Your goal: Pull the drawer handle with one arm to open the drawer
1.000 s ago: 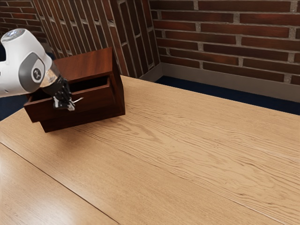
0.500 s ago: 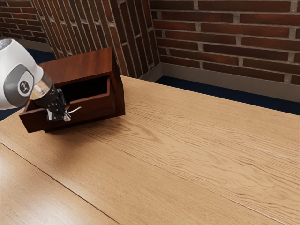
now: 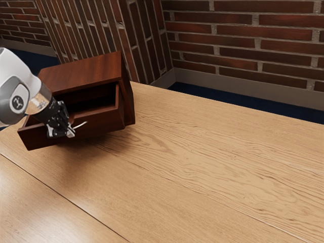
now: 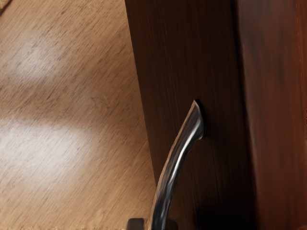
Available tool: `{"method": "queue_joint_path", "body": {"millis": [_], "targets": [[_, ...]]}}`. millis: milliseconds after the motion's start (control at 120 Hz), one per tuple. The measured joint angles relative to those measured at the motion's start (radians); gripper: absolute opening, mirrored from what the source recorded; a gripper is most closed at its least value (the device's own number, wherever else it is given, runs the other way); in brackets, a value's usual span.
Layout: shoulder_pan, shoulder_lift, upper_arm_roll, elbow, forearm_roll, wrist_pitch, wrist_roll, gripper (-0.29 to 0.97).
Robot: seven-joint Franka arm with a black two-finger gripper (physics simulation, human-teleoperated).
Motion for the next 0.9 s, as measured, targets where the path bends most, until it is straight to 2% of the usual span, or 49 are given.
{"method": "queue_joint_path", "body": {"millis": [400,617,758,800,858,900], "targets": [[0.029,-0.068,-0.038,-0.060,0.012,0.014,-0.015,-0.11],[0.026,-0.087,-0.038,-0.065,0.030,0.019,-0.020,0.13],[-0.042,-0.115,-0.042,-0.072,0.035,0.018,-0.022,0.29],[-0.004,-0.143,-0.088,-0.087,0.035,0.017,-0.022,0.35],[0.127,-0.203,-0.226,-0.112,0.036,0.014,-0.022,0.43],[0.177,-0.234,-0.282,-0.119,0.037,-0.001,-0.022,0.47]]}}
